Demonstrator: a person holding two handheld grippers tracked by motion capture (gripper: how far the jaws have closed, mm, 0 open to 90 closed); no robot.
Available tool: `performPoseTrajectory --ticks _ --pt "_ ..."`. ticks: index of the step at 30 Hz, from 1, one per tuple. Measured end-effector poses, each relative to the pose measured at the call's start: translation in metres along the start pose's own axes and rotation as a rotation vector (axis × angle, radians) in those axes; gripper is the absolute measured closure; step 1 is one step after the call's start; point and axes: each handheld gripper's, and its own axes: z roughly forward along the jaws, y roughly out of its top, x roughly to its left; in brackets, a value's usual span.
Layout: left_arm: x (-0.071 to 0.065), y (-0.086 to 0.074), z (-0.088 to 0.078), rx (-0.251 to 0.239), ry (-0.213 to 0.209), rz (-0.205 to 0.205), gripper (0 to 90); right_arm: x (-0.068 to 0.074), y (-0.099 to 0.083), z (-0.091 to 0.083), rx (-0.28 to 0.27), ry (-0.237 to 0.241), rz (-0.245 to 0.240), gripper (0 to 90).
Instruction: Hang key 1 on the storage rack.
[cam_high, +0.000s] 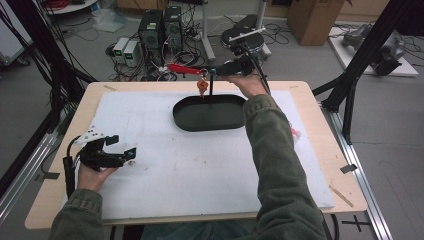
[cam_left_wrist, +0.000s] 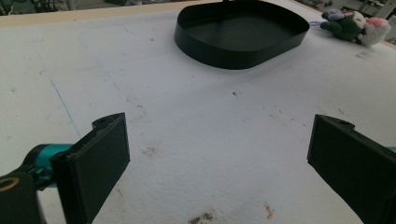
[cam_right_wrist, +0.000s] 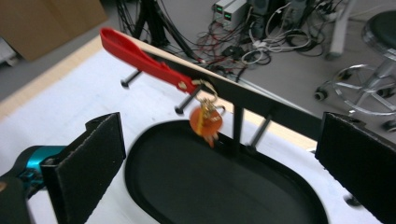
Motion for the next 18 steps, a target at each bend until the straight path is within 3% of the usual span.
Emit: performPoseTrajectory --ticks 2,9,13,18 --pt "0.000 0.000 0.000 0.002 0.003 0.002 6.0 -0.001 -0.008 -0.002 0.001 0.009 -0.009 0.8" --pt "-0.001 0.000 0.000 0.009 0.003 0.005 6.0 -0.006 -0.041 -0.005 0.088 -0.028 -0.063 0.8" --pt "-0.002 0.000 0.001 0.013 0.003 0.006 6.0 -0.012 -0.058 -0.014 0.105 -0.043 -0.069 0.8" --pt "-0.002 0.000 0.001 0.016 0.005 0.010 6.0 -0.021 -0.071 -0.030 0.077 -0.052 -0.062 0.8"
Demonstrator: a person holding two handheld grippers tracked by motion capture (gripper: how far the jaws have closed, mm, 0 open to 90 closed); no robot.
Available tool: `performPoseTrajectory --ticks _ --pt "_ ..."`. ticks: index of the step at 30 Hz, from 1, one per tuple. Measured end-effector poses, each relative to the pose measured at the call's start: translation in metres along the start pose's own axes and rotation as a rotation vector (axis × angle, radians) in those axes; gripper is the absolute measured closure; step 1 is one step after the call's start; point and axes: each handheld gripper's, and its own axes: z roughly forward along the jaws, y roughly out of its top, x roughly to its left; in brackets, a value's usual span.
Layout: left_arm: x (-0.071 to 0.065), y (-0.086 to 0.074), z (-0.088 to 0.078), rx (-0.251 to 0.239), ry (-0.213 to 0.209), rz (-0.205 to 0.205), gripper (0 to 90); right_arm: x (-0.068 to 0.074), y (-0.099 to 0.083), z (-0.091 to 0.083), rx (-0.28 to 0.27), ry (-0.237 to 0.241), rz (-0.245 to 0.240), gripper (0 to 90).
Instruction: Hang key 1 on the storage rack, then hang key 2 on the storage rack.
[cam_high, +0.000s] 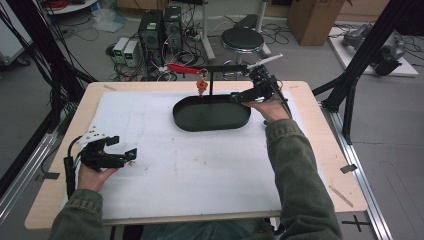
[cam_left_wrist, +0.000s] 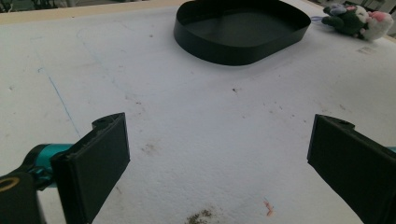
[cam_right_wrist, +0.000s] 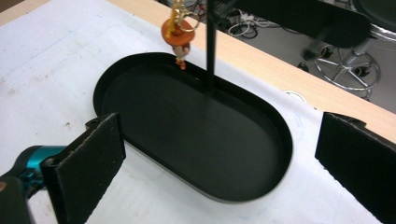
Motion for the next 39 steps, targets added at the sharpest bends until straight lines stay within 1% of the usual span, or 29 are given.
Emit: performPoseTrajectory --ticks 2,4,7,8,9,13,14,16,19,21,22,24,25,29,35,39 --pt "0.000 0.000 0.000 0.002 0.003 -0.003 6.0 -0.003 -0.005 -0.003 0.017 0.002 -0.005 0.8" --pt "0.000 0.000 0.000 0.003 0.003 -0.001 6.0 -0.004 -0.007 -0.007 0.022 -0.013 -0.027 0.8" --pt "0.001 0.000 -0.001 0.001 0.005 -0.005 6.0 -0.005 -0.008 -0.014 -0.006 -0.006 -0.037 0.8" --pt "0.001 0.000 -0.001 0.000 0.006 -0.005 6.0 -0.005 -0.008 -0.016 -0.009 -0.002 -0.030 0.8" --pt "0.001 0.000 -0.001 0.001 0.005 -0.004 6.0 -0.005 -0.008 -0.018 -0.014 -0.005 -0.041 0.8" --pt "0.001 0.000 -0.001 0.003 0.005 0.001 6.0 -0.008 -0.012 -0.024 -0.001 -0.025 -0.053 0.8" --pt "0.001 0.000 -0.001 0.002 0.003 -0.002 6.0 -0.009 -0.014 -0.026 -0.006 -0.031 -0.055 0.8" --pt "0.001 0.000 -0.001 0.001 0.005 -0.004 6.0 -0.013 -0.019 -0.028 -0.013 -0.038 -0.045 0.8" --pt "0.001 0.000 -0.001 0.004 0.004 0.000 6.0 -0.020 -0.030 -0.030 0.001 -0.051 -0.039 0.8" --pt "0.000 0.000 0.000 0.004 0.008 0.002 6.0 -0.025 -0.037 -0.030 0.026 -0.064 -0.034 0.8" --pt "0.000 0.000 0.000 0.003 0.008 0.002 6.0 -0.027 -0.041 -0.031 0.023 -0.071 -0.034 0.8" --pt "0.000 0.000 -0.001 0.004 0.008 0.002 6.0 -0.032 -0.050 -0.032 0.022 -0.073 -0.014 0.8" --pt "0.000 0.000 -0.001 0.005 0.009 0.002 6.0 -0.033 -0.053 -0.032 0.021 -0.076 -0.014 0.8" --pt "-0.001 0.000 -0.001 0.010 0.010 0.002 6.0 -0.040 -0.065 -0.034 0.034 -0.086 0.006 0.8" --pt "-0.001 -0.001 -0.001 0.016 0.012 0.005 6.0 -0.051 -0.082 -0.037 0.060 -0.101 0.024 0.8" --pt "-0.001 -0.001 -0.001 0.015 0.013 0.004 6.0 -0.060 -0.095 -0.039 0.079 -0.113 0.056 0.8"
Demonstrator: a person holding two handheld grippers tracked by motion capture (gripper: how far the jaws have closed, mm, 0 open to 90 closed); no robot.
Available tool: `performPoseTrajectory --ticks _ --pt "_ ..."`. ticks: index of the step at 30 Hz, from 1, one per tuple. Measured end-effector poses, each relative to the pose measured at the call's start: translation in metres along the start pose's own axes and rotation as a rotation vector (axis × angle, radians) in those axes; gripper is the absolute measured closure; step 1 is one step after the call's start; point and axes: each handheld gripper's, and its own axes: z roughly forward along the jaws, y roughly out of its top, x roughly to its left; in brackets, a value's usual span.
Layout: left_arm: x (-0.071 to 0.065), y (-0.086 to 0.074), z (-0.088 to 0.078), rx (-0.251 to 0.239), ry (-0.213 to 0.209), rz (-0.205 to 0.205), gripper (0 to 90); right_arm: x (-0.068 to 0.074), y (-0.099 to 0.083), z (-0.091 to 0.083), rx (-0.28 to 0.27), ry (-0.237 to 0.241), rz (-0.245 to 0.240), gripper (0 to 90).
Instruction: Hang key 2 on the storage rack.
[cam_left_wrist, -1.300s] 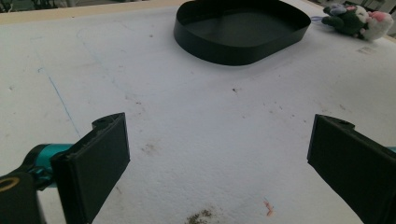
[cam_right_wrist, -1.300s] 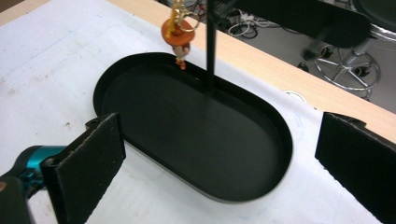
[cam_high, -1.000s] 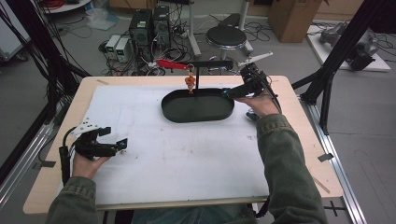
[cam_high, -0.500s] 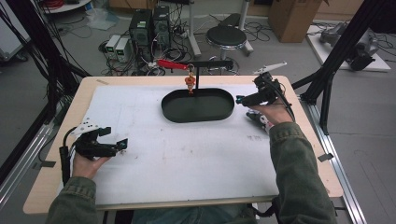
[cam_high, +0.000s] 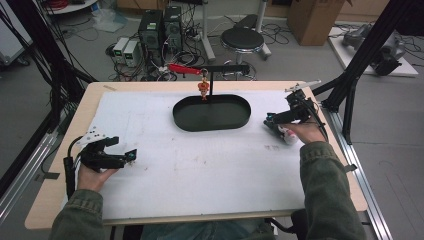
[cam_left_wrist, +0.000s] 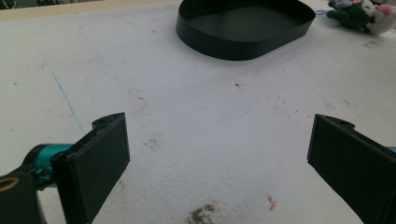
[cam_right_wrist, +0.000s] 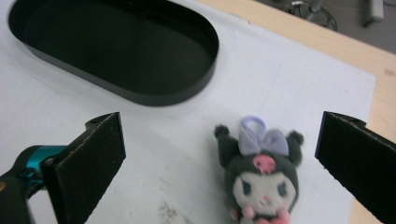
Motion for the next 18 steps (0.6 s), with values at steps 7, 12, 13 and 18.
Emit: performPoseTrajectory --ticks 7,12,13,18 --pt "0.000 0.000 0.000 0.004 0.000 0.002 6.0 -0.014 -0.023 0.000 0.031 -0.029 0.032 0.8" --pt "-0.001 0.000 0.000 0.011 0.003 0.005 6.0 -0.025 -0.040 0.002 0.045 -0.045 0.067 0.8" --pt "-0.001 0.000 0.000 0.014 0.003 0.007 6.0 -0.027 -0.043 0.002 0.049 -0.043 0.077 0.8" --pt "-0.001 -0.001 0.000 0.015 0.000 0.009 6.0 -0.037 -0.061 0.006 0.068 -0.032 0.125 0.8"
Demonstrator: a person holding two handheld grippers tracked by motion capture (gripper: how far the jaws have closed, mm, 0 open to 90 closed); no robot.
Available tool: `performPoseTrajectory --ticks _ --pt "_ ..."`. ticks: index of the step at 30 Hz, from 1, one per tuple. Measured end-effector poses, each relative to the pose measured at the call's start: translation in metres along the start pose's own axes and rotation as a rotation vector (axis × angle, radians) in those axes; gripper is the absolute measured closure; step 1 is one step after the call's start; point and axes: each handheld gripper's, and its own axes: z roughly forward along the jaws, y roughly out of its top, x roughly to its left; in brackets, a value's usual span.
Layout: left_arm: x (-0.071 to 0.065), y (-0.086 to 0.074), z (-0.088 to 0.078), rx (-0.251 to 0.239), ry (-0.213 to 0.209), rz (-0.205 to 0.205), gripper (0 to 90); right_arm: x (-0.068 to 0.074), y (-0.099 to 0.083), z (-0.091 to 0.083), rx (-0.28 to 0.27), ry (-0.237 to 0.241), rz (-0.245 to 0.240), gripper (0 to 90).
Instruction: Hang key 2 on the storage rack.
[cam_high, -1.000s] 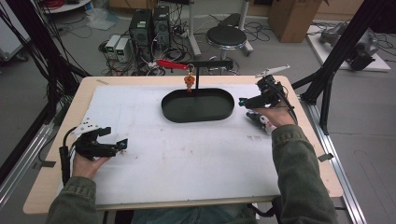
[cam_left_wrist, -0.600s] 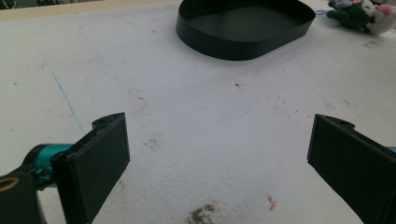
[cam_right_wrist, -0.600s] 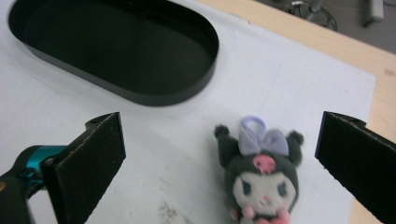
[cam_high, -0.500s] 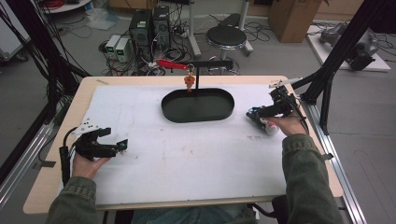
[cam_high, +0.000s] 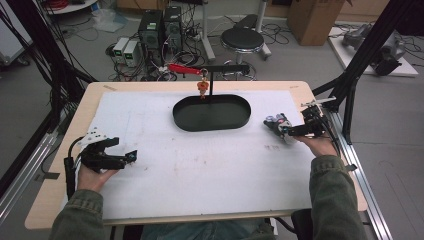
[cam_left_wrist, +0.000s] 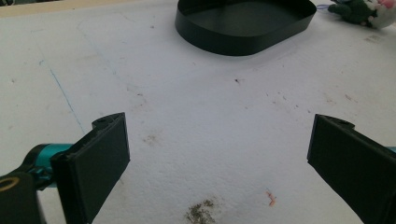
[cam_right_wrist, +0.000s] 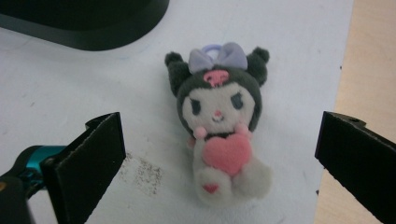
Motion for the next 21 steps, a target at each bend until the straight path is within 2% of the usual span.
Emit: performPoseTrajectory --ticks 2,5,8,17,21 --pt "0.000 0.000 0.000 0.000 0.000 0.000 6.0 -0.003 -0.006 0.004 0.016 0.013 0.016 0.8" --pt "0.000 0.000 0.000 0.004 0.001 0.001 6.0 -0.005 -0.016 0.010 0.035 0.010 0.024 0.8" --pt "0.000 -0.001 0.001 0.006 0.000 0.000 6.0 -0.006 -0.022 0.018 0.079 -0.003 0.021 0.8" --pt "-0.001 -0.001 0.002 0.014 0.000 0.005 6.0 -0.010 -0.033 0.033 0.107 -0.005 0.053 0.9" --pt "-0.001 -0.001 0.002 0.017 0.001 0.005 6.0 -0.007 -0.031 0.036 0.100 -0.010 0.041 5.9"
